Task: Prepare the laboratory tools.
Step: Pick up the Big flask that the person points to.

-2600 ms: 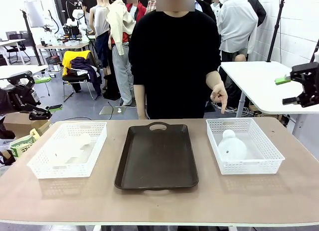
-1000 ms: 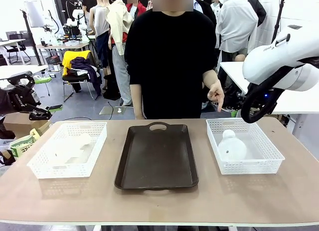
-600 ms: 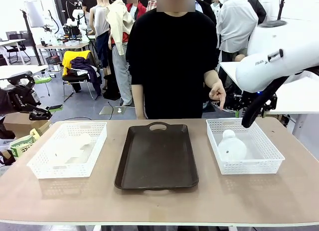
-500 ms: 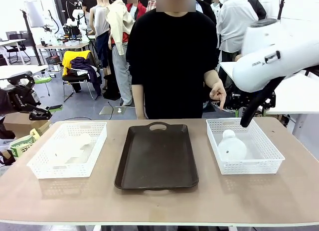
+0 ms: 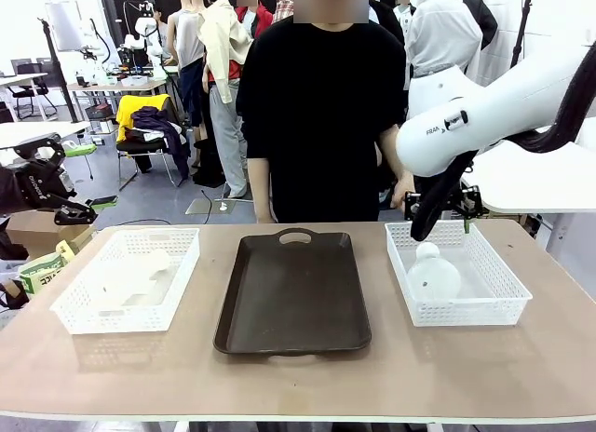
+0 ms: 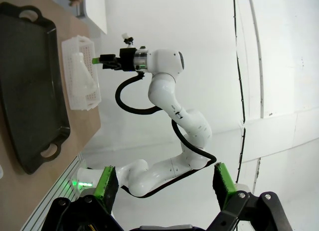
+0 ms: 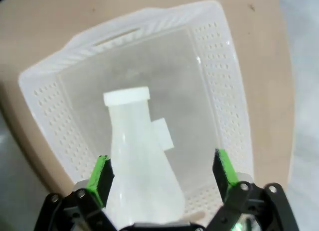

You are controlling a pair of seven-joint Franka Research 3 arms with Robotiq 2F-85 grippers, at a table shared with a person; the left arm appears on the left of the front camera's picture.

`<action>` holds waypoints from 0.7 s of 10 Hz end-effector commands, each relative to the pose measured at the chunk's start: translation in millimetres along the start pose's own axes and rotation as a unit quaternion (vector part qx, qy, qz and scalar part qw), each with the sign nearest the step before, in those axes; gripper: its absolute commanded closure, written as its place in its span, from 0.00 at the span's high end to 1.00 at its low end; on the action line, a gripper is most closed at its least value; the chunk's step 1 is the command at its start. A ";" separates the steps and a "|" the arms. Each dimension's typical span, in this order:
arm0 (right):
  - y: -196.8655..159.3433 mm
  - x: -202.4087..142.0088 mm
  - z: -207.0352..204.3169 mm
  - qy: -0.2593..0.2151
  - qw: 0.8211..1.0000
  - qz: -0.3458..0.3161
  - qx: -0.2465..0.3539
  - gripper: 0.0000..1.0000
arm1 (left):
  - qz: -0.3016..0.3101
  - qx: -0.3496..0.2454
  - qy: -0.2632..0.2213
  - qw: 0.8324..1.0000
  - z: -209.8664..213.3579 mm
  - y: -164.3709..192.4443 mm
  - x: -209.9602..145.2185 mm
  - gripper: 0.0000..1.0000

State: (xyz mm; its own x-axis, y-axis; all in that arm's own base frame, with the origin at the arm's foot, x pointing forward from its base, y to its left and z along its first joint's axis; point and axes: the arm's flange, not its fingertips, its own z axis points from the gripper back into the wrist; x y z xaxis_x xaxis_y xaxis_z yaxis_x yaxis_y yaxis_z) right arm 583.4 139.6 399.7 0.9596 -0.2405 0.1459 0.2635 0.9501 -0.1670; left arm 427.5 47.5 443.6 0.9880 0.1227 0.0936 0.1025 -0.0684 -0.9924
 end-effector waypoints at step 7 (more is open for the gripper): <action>1.7 -4.4 -35.8 -0.008 0.998 -0.020 0.059 0.94 | -0.003 -0.006 0.002 1.000 1.8 -1.7 -1.5 1.00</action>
State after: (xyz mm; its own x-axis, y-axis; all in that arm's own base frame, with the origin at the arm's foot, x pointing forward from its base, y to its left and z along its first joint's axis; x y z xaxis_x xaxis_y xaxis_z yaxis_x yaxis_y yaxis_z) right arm 583.6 132.2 366.3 0.9375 -0.3100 0.1584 0.3185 0.9474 -0.0311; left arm 427.5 47.7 443.6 0.9880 0.1231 0.0936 0.1025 -0.0684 -0.9924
